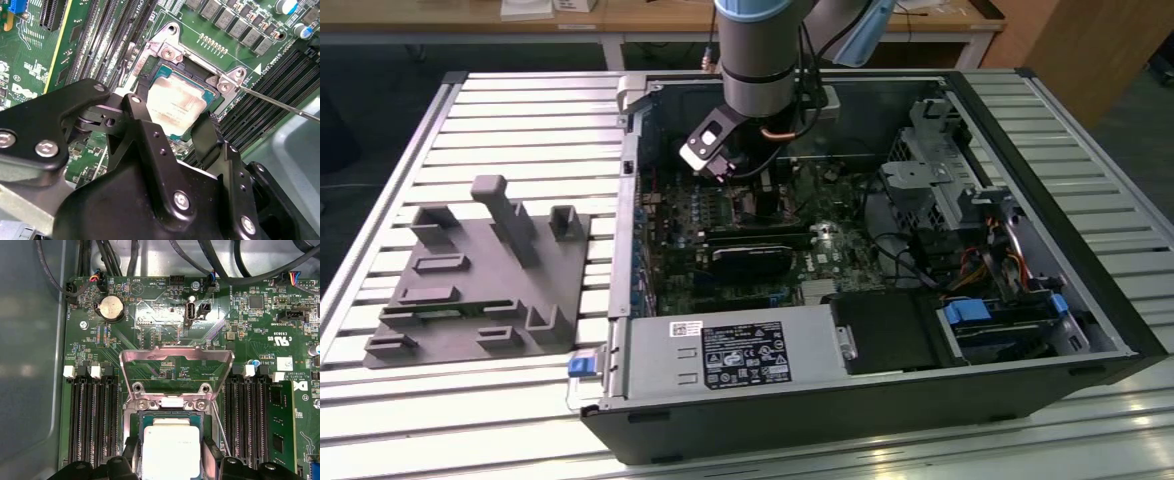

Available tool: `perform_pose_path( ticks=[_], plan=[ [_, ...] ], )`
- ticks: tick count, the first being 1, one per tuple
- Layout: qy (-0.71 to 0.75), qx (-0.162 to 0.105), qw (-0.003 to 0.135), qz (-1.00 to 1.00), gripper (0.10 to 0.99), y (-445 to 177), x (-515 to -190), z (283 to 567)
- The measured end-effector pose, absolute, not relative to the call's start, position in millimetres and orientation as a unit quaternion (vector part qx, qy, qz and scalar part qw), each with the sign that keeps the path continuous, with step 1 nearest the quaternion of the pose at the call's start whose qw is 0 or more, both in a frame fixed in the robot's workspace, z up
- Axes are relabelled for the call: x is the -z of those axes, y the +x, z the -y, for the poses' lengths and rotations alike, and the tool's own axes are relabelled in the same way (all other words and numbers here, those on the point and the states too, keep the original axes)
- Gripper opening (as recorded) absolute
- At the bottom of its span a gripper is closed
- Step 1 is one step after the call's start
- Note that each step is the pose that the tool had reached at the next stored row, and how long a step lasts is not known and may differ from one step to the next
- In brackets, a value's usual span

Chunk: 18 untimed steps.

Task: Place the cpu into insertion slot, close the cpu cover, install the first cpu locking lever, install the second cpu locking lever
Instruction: 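Place the cpu into insertion slot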

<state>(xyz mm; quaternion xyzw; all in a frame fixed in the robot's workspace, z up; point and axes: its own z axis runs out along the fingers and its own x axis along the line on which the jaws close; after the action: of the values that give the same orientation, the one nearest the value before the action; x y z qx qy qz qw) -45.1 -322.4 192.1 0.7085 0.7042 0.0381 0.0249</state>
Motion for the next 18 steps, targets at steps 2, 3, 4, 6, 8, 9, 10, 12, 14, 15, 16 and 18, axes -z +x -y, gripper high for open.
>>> perform_pose_path(
  ticks=[2, 3, 4, 6, 8, 9, 10, 12, 14, 15, 16, 18],
  plan=[
    [0.709, -0.038, 0.025, -0.704, 0.616, -45.1, -192.7, 322.4],
    [0.709, -0.038, 0.025, -0.704, 0.616, -45.1, -193.6, 322.4],
    [0.709, -0.038, 0.025, -0.704, 0.616, -45.1, -194.9, 322.4],
    [0.709, -0.038, 0.025, -0.704, 0.616, -45.1, -197.9, 322.4],
    [0.709, -0.038, 0.025, -0.704, 0.616, -45.1, -200.6, 322.4],
    [0.709, -0.038, 0.025, -0.704, 0.616, -45.1, -201.7, 322.4],
    [0.709, -0.038, 0.025, -0.704, 0.616, -45.1, -202.0, 322.3],
    [0.709, -0.038, 0.025, -0.704, 0.616, -45.1, -202.0, 322.3],
    [0.709, -0.038, 0.025, -0.704, 0.616, -45.1, -202.3, 322.4],
    [0.709, -0.038, 0.025, -0.704, 0.616, -45.1, -202.3, 322.4],
    [0.709, -0.038, 0.025, -0.704, 0.616, -45.1, -202.3, 322.4],
    [0.709, -0.038, 0.025, -0.704, 0.6, -45.1, -202.5, 322.4]
  ],
)
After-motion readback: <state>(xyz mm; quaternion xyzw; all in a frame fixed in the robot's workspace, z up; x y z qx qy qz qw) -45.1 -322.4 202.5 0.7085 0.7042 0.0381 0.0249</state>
